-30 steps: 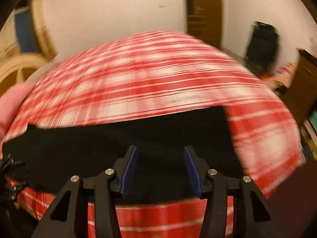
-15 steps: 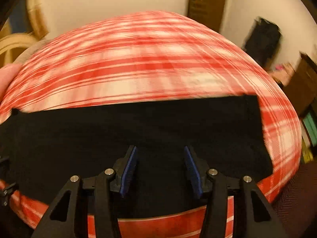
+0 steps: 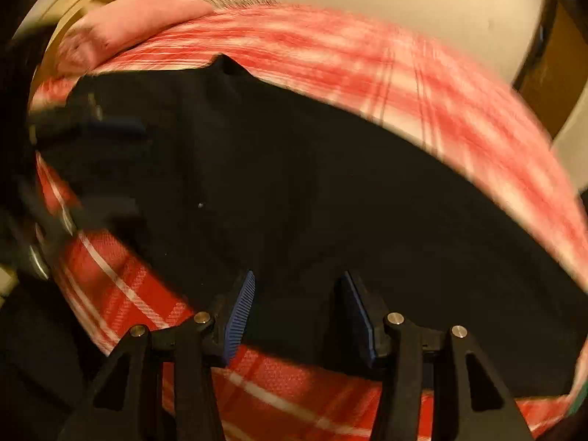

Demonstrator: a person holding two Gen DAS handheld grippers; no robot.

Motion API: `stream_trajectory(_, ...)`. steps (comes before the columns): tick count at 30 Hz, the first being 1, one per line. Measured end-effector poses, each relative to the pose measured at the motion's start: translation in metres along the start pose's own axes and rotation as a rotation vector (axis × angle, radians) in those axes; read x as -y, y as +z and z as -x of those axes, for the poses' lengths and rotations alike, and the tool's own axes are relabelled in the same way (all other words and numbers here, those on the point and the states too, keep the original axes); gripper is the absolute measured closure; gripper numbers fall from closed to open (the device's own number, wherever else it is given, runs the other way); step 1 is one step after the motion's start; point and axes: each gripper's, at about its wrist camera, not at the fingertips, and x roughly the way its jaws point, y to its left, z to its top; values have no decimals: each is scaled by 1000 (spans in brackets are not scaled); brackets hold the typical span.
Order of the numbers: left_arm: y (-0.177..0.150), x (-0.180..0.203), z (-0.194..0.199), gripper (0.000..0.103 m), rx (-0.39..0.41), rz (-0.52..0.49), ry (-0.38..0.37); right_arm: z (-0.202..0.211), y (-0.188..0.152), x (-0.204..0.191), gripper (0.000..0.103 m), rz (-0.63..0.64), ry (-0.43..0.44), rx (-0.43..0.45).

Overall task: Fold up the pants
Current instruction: 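Fold the pants over again with the right tool toward the left tool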

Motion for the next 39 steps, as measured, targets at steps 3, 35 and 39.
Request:
stream_trajectory(3,-6,-16,27,24,47,18,39,14,12,10,52,-31,93,2)
stream_trajectory(35,-168,-279,121,8,118,663,361,-125,228,-61,98,-197,373,-31)
stream_trajectory(39,-161,-272,126,21,99,635,365,-93,216,-46,98,-219,407,52)
